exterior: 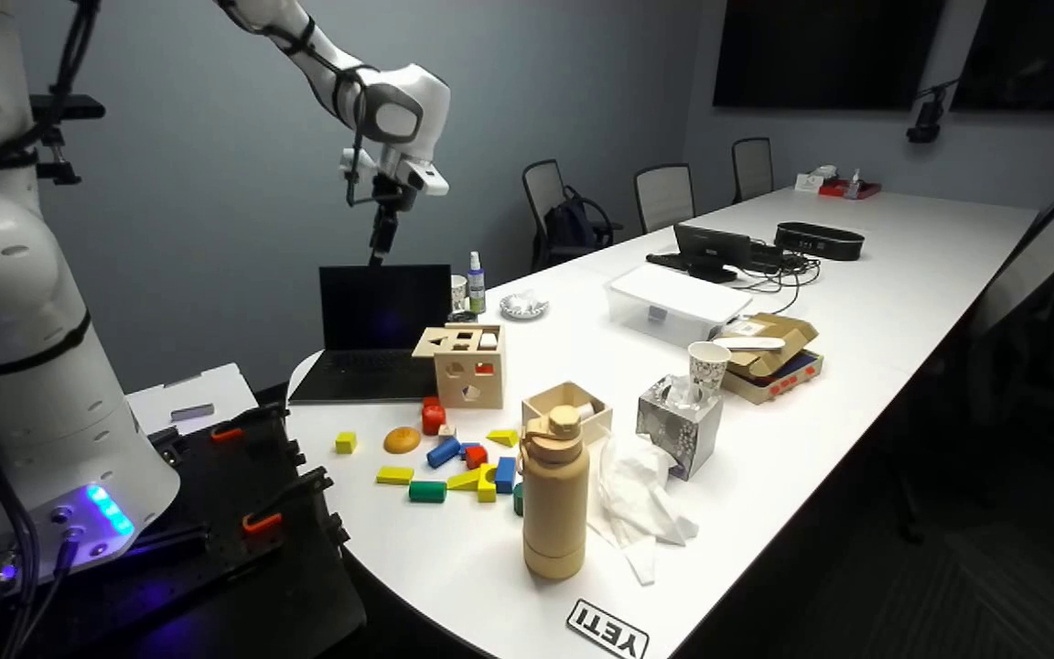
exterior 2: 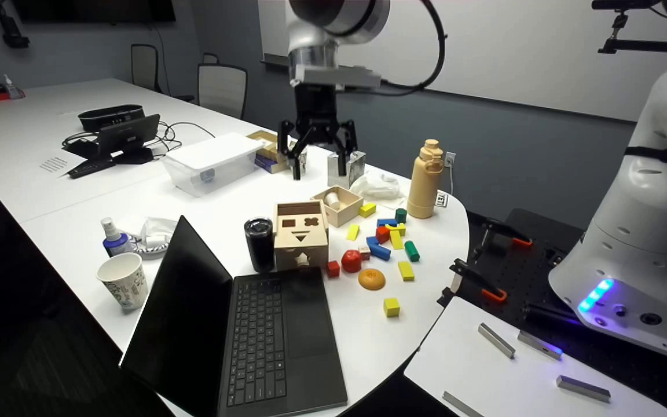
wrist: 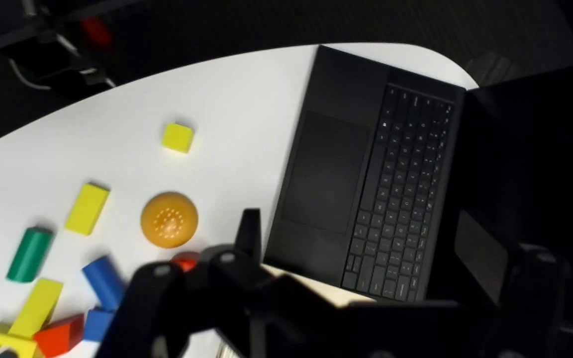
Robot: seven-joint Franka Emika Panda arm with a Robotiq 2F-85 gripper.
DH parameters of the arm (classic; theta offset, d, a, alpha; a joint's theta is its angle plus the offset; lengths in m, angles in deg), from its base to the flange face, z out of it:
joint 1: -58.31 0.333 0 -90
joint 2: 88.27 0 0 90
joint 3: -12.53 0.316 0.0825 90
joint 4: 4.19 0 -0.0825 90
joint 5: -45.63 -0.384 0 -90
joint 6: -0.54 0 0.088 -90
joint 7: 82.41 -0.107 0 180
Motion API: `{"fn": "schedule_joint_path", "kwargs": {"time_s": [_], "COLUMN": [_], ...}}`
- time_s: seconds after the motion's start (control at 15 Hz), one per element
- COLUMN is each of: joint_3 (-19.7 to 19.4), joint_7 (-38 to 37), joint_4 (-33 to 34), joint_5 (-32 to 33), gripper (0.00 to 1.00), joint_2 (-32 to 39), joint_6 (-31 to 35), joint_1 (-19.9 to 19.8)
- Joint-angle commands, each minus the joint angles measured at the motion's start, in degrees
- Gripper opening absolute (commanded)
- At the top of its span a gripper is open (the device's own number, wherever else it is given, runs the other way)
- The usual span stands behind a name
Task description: Close the box
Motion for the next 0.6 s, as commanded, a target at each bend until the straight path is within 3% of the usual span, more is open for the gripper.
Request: {"fn": "schedule_joint_path", "kwargs": {"time_s": [0.0, 0.53], "joint_3": [-0.3, -0.6], "joint_7": [-4.7, -20.3], "joint_4": [2.2, 4.3], "joint_5": [-5.8, -8.2], "gripper": [1.00, 1.00], "joint_2": [10.7, 23.3], "joint_6": [9.4, 23.2], "joint_1": [2.5, 9.3]}}
